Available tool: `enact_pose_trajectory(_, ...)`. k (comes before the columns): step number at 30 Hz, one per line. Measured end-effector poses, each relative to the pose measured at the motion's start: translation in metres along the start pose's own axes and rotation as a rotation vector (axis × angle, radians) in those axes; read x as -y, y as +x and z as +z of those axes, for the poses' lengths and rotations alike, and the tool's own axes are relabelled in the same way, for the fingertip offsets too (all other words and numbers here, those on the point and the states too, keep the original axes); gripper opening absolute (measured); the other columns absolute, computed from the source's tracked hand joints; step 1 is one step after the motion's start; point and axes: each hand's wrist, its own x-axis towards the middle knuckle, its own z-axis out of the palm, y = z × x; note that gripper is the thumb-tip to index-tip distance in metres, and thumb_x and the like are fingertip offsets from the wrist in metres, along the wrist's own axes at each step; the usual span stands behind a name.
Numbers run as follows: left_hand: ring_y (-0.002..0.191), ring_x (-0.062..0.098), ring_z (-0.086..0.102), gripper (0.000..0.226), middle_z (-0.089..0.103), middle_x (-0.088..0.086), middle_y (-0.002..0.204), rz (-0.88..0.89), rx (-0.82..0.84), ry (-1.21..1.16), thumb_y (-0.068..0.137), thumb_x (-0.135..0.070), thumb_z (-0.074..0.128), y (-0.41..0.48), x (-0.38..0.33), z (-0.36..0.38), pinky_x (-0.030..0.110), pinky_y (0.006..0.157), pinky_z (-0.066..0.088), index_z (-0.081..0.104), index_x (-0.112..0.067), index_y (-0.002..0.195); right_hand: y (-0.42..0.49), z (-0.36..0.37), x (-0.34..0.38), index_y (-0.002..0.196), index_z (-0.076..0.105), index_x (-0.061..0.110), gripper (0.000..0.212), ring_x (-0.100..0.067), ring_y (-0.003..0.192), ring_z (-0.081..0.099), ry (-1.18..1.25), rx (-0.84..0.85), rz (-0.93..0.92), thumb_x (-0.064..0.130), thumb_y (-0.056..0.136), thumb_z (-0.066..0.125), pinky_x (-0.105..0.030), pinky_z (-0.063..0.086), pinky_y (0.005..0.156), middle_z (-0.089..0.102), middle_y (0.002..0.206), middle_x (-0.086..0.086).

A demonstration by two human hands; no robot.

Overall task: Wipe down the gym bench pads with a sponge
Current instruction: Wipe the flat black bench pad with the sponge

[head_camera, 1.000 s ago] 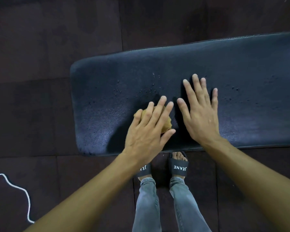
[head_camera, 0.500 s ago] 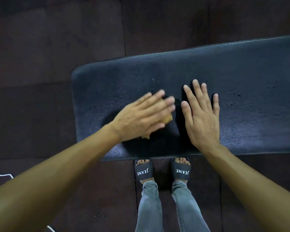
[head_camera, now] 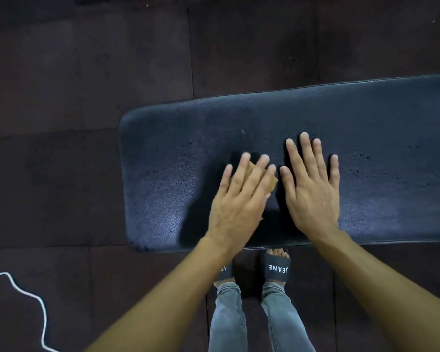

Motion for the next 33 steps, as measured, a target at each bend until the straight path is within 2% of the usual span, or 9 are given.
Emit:
enact_pose_trajectory(3,0.146,0.033,0.027,0.049,0.033,0.007,0.157,-0.09,-0.011,0.066,0.103,-0.031,0.038,0.049,0.052,-0.001,0.051,0.117,0.029,0.038,-0.015,0.149,0.002,0.001,0.001,0.157,0.008,0.035,0.054,-0.01,0.153,-0.004,0.006,-0.009,0.014,0.046,0.105,0.018,-0.044,-0.002,0.124,0.0,0.166,0.01)
enact_pose_trajectory(6,0.15,0.031,0.012,0.051,0.018,0.006,0.162,-0.46,0.018,-0.027,0.106,-0.034,0.024,0.103,0.113,-0.011,0.047,0.122,0.015,0.025,-0.014,0.153,0.002,0.002,0.001,0.157,0.009,0.035,0.055,-0.01,0.153,-0.004,0.001,-0.02,0.009,0.047,0.105,0.017,-0.044,-0.002,0.124,0.0,0.166,0.011)
enact_pose_trajectory(12,0.151,0.031,0.008,0.052,0.016,0.003,0.163,-0.891,-0.101,-0.065,0.106,-0.035,0.024,0.051,0.119,-0.011,0.05,0.122,0.012,0.026,-0.014,0.153,0.0,0.004,0.003,0.158,0.007,0.035,0.055,-0.011,0.153,-0.003,-0.034,-0.029,0.031,0.046,0.104,0.015,-0.045,-0.001,0.124,0.0,0.167,0.009)
enact_pose_trajectory(14,0.15,0.033,0.013,0.053,0.022,0.003,0.162,-0.821,-0.137,-0.01,0.104,-0.036,0.027,0.049,0.086,-0.003,0.052,0.121,0.014,0.027,-0.015,0.153,0.0,0.005,0.004,0.158,0.007,0.033,0.055,-0.011,0.153,-0.004,-0.045,-0.027,0.03,0.046,0.105,0.014,-0.044,-0.003,0.124,0.0,0.167,0.008)
enact_pose_trajectory(20,0.146,0.029,0.029,0.048,0.037,0.001,0.156,-0.115,-0.055,0.019,0.104,-0.037,0.035,0.072,0.045,0.008,0.05,0.118,0.027,0.04,-0.018,0.147,0.0,0.005,0.005,0.158,0.011,0.033,0.055,-0.011,0.153,-0.001,-0.025,-0.056,0.029,0.046,0.104,0.015,-0.044,-0.001,0.124,0.003,0.166,0.009)
enact_pose_trajectory(22,0.146,0.031,0.028,0.049,0.035,0.003,0.156,-0.224,-0.04,0.048,0.104,-0.036,0.033,0.062,0.08,0.003,0.051,0.117,0.028,0.038,-0.017,0.149,0.0,0.005,0.005,0.158,0.012,0.034,0.055,-0.01,0.153,-0.001,-0.011,-0.051,0.036,0.047,0.104,0.016,-0.043,-0.002,0.124,0.004,0.167,0.01)
enact_pose_trajectory(26,0.15,0.033,0.012,0.05,0.023,0.006,0.161,-0.71,-0.091,-0.095,0.106,-0.033,0.03,0.01,0.149,-0.01,0.052,0.121,0.017,0.03,-0.013,0.152,0.0,0.005,0.005,0.158,0.011,0.034,0.055,-0.011,0.153,-0.002,-0.018,-0.044,0.043,0.046,0.104,0.016,-0.042,-0.004,0.124,0.003,0.167,0.01)
enact_pose_trajectory(29,0.15,0.033,0.009,0.051,0.021,0.005,0.162,-0.951,-0.152,-0.154,0.106,-0.034,0.029,-0.021,0.136,-0.014,0.053,0.12,0.017,0.03,-0.012,0.152,0.0,0.005,0.005,0.158,0.011,0.034,0.055,-0.011,0.153,-0.002,-0.021,-0.044,0.05,0.046,0.104,0.016,-0.043,-0.004,0.124,0.003,0.167,0.009)
enact_pose_trajectory(33,0.148,0.036,0.017,0.051,0.027,0.006,0.159,-0.606,-0.109,-0.045,0.103,-0.031,0.031,-0.014,0.042,-0.001,0.054,0.119,0.02,0.032,-0.013,0.151,0.0,0.005,0.004,0.158,0.009,0.033,0.055,-0.011,0.153,-0.003,-0.016,-0.038,0.039,0.046,0.105,0.015,-0.042,-0.005,0.124,0.002,0.167,0.009)
